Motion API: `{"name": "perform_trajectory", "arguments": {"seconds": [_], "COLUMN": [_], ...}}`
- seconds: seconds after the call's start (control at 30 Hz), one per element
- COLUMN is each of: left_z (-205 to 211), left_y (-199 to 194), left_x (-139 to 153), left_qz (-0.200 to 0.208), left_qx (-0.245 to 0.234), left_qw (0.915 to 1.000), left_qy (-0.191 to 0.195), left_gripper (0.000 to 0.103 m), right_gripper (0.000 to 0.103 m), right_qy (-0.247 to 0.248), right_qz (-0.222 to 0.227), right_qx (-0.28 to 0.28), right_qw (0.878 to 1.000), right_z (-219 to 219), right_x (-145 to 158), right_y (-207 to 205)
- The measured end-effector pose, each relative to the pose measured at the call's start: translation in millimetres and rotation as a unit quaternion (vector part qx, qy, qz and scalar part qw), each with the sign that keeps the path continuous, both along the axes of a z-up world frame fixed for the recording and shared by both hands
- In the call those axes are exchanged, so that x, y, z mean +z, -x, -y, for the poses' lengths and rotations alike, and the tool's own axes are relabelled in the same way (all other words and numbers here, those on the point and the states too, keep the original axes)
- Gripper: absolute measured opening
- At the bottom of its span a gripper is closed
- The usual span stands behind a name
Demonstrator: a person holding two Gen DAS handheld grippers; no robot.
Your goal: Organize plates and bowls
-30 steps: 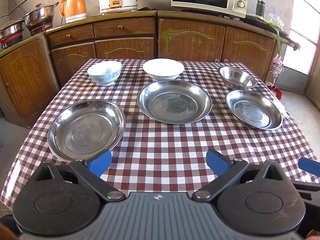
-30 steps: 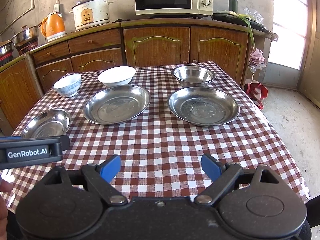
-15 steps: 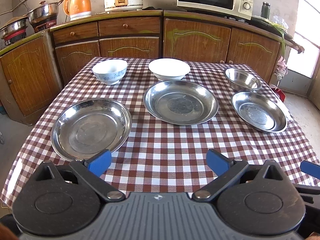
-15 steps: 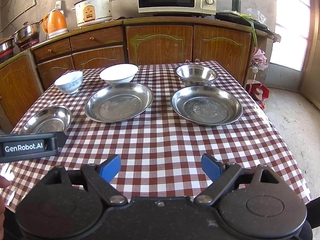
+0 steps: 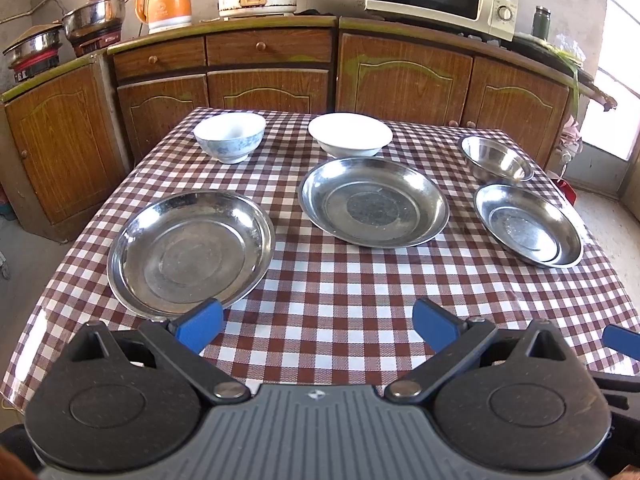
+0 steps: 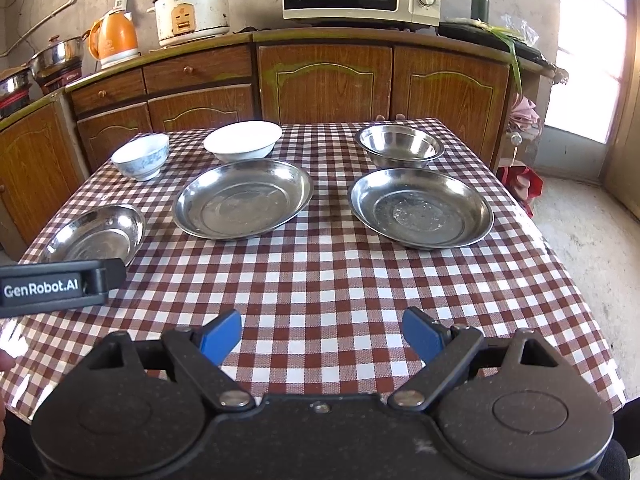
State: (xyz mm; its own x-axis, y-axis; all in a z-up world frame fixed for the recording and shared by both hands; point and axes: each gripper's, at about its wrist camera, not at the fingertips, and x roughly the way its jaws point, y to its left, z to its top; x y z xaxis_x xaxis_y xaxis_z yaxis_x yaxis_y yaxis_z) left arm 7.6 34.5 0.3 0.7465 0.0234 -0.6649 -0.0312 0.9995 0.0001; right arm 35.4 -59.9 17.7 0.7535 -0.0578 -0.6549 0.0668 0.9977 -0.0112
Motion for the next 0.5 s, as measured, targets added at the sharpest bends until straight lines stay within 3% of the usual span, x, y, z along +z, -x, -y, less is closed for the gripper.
{"name": "perform_trajectory", "arguments": {"seconds": [0.5], "left_z": [-17.1], "left_y": [-3.8], "left_x": [-2.8], "left_qz": [-0.003], "left_qx": [0.019], "left_qw": [0.9998], "left_qy": [0.003], "left_gripper": [0.103], "right_gripper": [0.102], "right_qy": [0.012], "right_qz": [0.000], "right_qx": [0.028], "right_qw": [1.000], "right_z": [-22.7], "right_x": [-2.5], "right_y": [-12.0]}}
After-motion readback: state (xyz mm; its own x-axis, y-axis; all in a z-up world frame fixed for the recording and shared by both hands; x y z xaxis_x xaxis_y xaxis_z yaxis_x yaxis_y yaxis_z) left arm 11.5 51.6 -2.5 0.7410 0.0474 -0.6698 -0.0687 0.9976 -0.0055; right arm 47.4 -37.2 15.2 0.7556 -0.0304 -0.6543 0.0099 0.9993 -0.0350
